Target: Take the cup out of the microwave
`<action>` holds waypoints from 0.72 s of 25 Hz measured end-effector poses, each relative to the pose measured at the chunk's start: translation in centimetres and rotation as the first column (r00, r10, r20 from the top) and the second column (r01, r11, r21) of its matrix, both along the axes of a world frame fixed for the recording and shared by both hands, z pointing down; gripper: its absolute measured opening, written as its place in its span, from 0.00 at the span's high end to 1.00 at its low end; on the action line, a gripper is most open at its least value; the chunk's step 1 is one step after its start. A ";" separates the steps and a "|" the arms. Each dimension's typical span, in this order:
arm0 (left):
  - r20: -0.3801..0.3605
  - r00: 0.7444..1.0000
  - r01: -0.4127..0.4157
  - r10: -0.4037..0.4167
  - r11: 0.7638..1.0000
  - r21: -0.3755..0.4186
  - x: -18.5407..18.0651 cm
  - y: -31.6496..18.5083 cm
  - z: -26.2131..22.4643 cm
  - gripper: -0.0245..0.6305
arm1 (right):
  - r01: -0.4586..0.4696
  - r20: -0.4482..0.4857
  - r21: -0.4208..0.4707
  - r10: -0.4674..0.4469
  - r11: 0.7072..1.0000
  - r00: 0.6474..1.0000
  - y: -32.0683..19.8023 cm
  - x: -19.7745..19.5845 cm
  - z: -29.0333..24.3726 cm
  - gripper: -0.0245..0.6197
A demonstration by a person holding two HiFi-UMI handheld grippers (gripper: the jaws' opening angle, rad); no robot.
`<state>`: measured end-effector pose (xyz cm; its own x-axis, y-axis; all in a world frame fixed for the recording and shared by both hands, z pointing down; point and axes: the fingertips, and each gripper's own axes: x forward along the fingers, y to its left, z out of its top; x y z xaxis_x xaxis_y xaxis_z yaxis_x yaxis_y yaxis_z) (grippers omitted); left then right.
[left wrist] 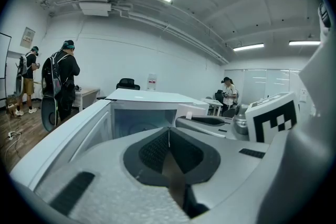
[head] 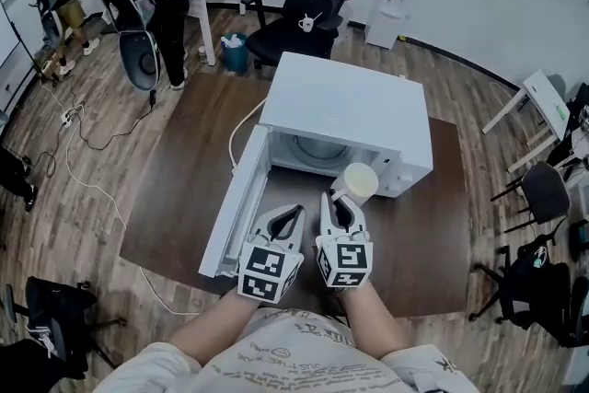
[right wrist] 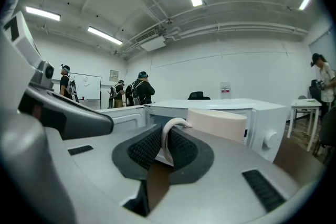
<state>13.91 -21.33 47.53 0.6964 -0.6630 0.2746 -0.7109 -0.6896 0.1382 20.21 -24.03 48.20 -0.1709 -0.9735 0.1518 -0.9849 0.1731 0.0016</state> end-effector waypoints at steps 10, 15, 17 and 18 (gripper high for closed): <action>-0.007 0.999 -0.054 0.054 0.998 0.016 1.1 3.1 -0.6 0.94 | -0.065 0.021 0.003 0.065 0.998 0.998 5.6 1.4 -2.6 0.90; -0.004 0.998 -0.065 0.065 0.998 0.017 1.4 4.1 -0.6 0.94 | -0.078 0.013 -0.005 0.078 0.997 0.997 7.4 1.8 -2.5 0.90; -0.003 0.998 -0.069 0.069 0.997 0.018 1.4 4.4 -0.7 0.94 | -0.077 0.014 -0.008 0.078 0.997 0.997 7.9 1.6 -2.5 0.90; -0.004 0.997 -0.071 0.071 0.997 0.020 1.3 4.6 -0.7 0.94 | -0.078 0.015 -0.008 0.078 0.997 0.997 8.0 1.6 -2.5 0.90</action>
<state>15.25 -16.76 46.79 0.7430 -0.6172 0.2588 -0.6596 -0.7407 0.1272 21.76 -15.99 45.74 -0.0973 -0.9828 0.1572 -0.9953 0.0961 -0.0150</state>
